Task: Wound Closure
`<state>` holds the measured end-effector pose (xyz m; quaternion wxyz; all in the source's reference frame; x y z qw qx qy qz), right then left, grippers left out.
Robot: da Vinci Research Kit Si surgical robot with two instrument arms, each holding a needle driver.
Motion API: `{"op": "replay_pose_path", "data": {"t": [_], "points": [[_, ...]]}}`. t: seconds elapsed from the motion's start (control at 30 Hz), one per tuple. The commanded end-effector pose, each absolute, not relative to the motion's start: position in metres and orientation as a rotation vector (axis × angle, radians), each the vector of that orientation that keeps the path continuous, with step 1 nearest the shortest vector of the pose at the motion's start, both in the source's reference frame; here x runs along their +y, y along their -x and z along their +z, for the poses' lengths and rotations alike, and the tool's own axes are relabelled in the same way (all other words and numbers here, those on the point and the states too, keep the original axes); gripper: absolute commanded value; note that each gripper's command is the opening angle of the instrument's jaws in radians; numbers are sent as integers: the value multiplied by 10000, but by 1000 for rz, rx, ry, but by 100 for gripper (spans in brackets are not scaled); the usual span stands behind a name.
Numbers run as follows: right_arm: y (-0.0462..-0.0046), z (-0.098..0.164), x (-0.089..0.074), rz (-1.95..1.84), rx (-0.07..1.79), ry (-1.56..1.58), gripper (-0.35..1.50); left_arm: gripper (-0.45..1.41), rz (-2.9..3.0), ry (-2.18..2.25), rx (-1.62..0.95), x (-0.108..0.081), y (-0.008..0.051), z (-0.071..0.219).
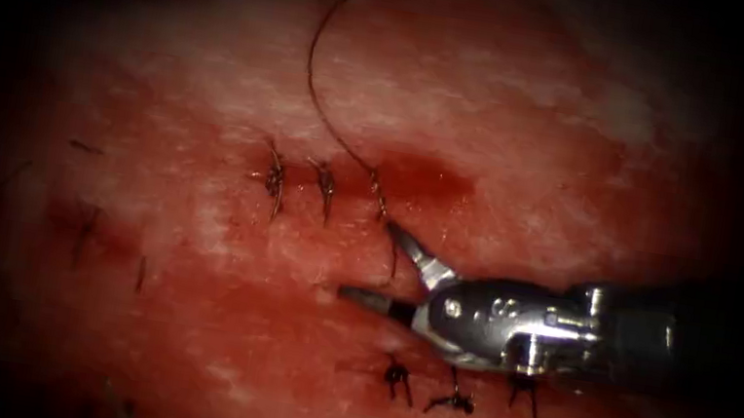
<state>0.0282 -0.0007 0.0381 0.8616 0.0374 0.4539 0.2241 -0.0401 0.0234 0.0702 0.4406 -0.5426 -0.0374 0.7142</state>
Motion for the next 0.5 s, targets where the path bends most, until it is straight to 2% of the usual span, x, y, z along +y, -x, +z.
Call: {"op": "replay_pose_path", "data": {"t": [0.03,0.13,0.3,0.5], "points": [[-286,390,-20,466,952,-77,126,86,1765,1339,-99,230,403,709],[-287,398,-31,453,946,-76,125,77,1720,1367,-106,232,384,707],[-290,405,-36,451,935,-80,125,76,1631,1359,-161,239,367,716],[-295,409,-43,449,924,-84,125,71,1431,1317,-332,255,379,756]]}}
